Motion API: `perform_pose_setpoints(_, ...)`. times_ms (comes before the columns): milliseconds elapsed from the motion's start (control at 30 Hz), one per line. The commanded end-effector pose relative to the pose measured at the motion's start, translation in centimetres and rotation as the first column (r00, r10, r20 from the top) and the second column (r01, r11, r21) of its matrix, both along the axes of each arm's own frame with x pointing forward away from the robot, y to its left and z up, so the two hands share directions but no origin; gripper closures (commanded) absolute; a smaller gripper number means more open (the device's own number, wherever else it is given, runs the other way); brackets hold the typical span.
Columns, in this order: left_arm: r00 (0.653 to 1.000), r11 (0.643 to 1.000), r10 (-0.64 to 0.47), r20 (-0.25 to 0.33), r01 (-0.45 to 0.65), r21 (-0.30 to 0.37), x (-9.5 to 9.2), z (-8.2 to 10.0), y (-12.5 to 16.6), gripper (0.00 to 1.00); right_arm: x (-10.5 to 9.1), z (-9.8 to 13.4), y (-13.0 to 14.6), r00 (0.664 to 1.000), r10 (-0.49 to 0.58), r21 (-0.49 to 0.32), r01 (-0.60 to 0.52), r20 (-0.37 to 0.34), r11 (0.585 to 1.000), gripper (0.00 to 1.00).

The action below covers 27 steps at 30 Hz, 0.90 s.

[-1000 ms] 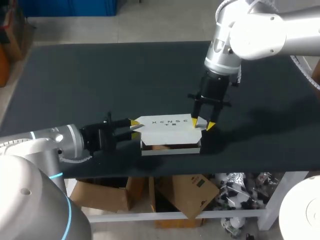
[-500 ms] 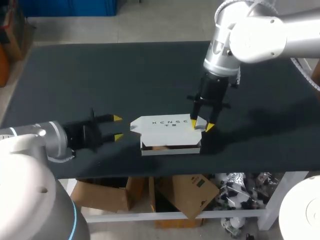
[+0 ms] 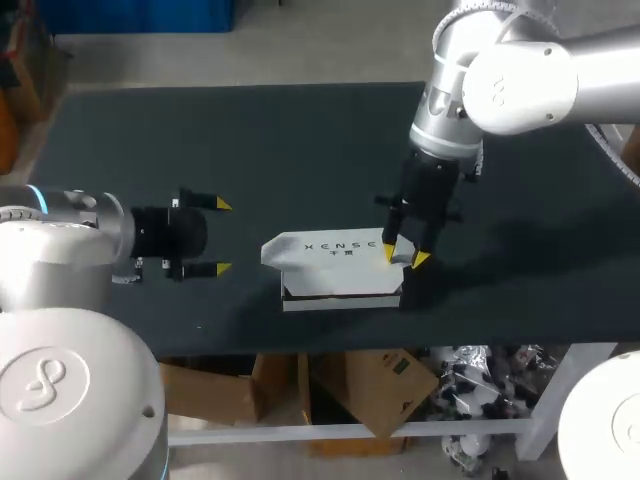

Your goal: Assemble the packaging by folding the flat box into shape, placing the metal phone stand inside, and closing the box properly

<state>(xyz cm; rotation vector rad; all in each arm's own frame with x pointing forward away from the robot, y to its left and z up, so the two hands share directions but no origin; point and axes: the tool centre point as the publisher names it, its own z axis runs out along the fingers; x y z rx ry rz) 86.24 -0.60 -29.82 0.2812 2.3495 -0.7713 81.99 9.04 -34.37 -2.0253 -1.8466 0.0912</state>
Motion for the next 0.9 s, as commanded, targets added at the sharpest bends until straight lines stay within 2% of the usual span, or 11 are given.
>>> perform_pose_setpoints(33,0.995,0.994,0.006,-0.098,0.005,0.111,0.4,0.1,-0.8,0.00,-0.1,0.0,0.0,1.000,-0.001,0.004,0.001,0.007,1.000,0.53)
perform_pose_setpoints(433,0.995,0.994,0.006,-0.098,0.005,0.111,0.4,0.1,-0.8,0.00,-0.1,0.0,-0.4,1.000,-0.006,0.004,0.005,0.015,1.000,0.54)
perform_pose_setpoints(500,0.986,0.998,0.040,-0.159,-0.031,0.054,0.9,0.4,-0.8,0.00,-0.2,0.0,-0.5,1.000,-0.008,0.004,0.008,0.017,1.000,0.55)
perform_pose_setpoints(533,0.978,0.999,0.023,-0.207,-0.015,0.040,1.1,0.7,-0.7,0.00,-0.2,0.0,-0.5,1.000,-0.009,0.005,0.009,0.017,1.000,0.55)
perform_pose_setpoints(700,0.929,0.998,0.055,-0.366,-0.053,0.016,1.8,1.5,-0.7,0.00,-0.2,-0.3,-0.5,1.000,-0.014,0.003,0.014,0.013,1.000,0.55)
perform_pose_setpoints(800,0.869,0.995,0.099,-0.484,-0.097,0.030,2.5,1.8,-1.1,0.00,-0.3,-0.4,-0.5,1.000,-0.016,0.002,0.016,0.012,1.000,0.55)
perform_pose_setpoints(833,0.839,0.992,0.125,-0.529,-0.121,0.042,2.7,2.0,-1.2,0.00,-0.3,-0.4,-0.5,1.000,-0.016,0.001,0.016,0.011,1.000,0.56)
perform_pose_setpoints(900,0.753,0.984,0.175,-0.634,-0.163,0.077,3.4,2.4,-1.5,0.00,-0.3,-0.5,-0.5,1.000,-0.016,0.001,0.015,0.011,1.000,0.56)
